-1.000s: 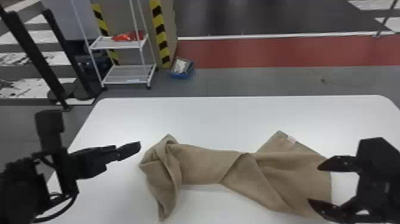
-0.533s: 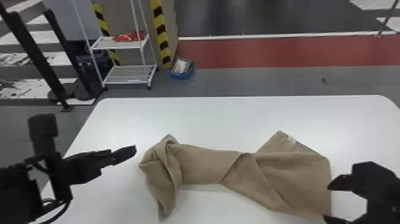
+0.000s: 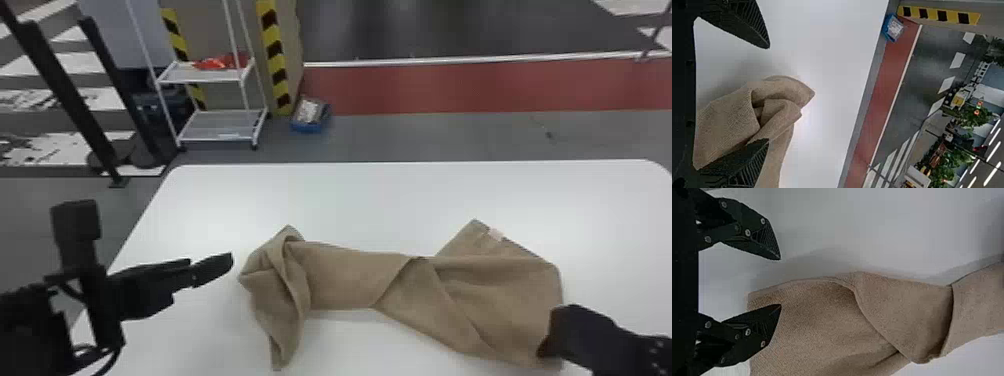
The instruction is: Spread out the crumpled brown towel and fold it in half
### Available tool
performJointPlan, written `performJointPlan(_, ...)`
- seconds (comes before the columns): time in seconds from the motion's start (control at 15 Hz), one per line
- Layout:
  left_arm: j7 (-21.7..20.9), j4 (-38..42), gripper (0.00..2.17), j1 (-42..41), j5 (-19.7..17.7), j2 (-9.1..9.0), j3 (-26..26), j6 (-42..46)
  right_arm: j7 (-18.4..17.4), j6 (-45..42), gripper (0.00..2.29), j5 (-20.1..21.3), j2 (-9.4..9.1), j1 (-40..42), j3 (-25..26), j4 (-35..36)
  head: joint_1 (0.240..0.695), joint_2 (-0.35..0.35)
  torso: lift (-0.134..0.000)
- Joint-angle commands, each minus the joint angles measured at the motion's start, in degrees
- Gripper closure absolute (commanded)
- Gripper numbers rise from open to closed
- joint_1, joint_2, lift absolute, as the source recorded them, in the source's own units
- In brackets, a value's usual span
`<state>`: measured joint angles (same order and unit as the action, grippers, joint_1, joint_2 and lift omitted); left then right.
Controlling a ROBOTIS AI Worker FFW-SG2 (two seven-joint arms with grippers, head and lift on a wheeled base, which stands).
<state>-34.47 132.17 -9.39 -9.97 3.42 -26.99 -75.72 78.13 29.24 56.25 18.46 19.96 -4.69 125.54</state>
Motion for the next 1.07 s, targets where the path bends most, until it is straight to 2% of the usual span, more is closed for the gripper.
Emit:
performJointPlan(0.0, -0.08, 0.28, 0.03, -0.54, -0.23, -0.08, -0.34, 0.0, 0.19, -0.1, 0.79, 0.09, -0.27, -1.42, -0.93, -1.79, 0.695, 0.124, -0.125)
performJointPlan(0.13, -0.08, 0.28, 0.03, -0.72, -0.32, -0.08, -0.43, 0.0, 0.19, 0.25, 0.96, -0.88, -0.44, -2.12, -0.84, -1.79, 0.695, 0.129, -0.125)
performJointPlan(0.2, -0.08, 0.28, 0.03, -0.9, -0.32, -0.08, -0.43, 0.0, 0.19, 0.25, 1.2, -1.06, -0.53, -2.21, -0.84, -1.79, 0.695, 0.133, -0.125)
performJointPlan(0.27, -0.08, 0.28, 0.03, -0.98, -0.32, -0.08, -0.52, 0.18, 0.19, 0.25, 1.33, -1.14, -0.71, -2.3, -0.67, -1.71, 0.695, 0.135, -0.125)
performJointPlan(0.33, -0.08, 0.28, 0.03, -0.98, -0.32, -0.17, -0.43, 0.18, 0.19, 0.25, 1.33, -1.67, -0.79, -2.3, -0.49, -1.71, 0.695, 0.137, -0.125)
performJointPlan(0.47, -0.34, 0.28, 0.04, -1.25, -0.32, -0.17, -0.43, 0.18, 0.19, 0.25, 1.47, -2.55, -0.79, -2.3, 0.91, -1.09, 0.695, 0.138, -0.125)
performJointPlan(0.53, -1.04, 0.2, 0.04, -1.33, -0.32, -0.08, -0.43, 0.18, 0.19, 0.08, 1.47, -3.43, -0.97, -2.47, 2.41, -0.74, 0.695, 0.137, -0.125)
performJointPlan(0.67, -1.92, 0.37, 0.04, -1.69, -0.32, -0.26, -0.34, 0.18, 0.19, 0.78, 1.47, -9.84, -1.59, -4.23, 8.47, 1.72, 0.695, 0.124, -0.125)
performJointPlan(0.73, -4.03, 0.46, 0.09, -1.69, -0.23, -0.35, -0.43, 0.18, 0.19, 1.31, 1.47, -11.16, -1.59, -5.55, 10.49, 2.69, 0.695, 0.114, -0.125)
performJointPlan(0.93, -8.78, 3.53, 0.09, -3.71, -0.23, -0.43, 0.89, -2.28, 0.19, 2.36, 1.47, -12.92, -1.41, -8.1, 13.48, 3.92, 0.695, 0.044, -0.125)
performJointPlan(1.0, -7.99, 4.94, 0.09, -5.11, 0.04, -0.7, 3.18, -2.11, 0.19, 2.54, 1.47, -12.74, -1.5, -7.92, 13.13, 3.92, 0.695, 0.027, -0.125)
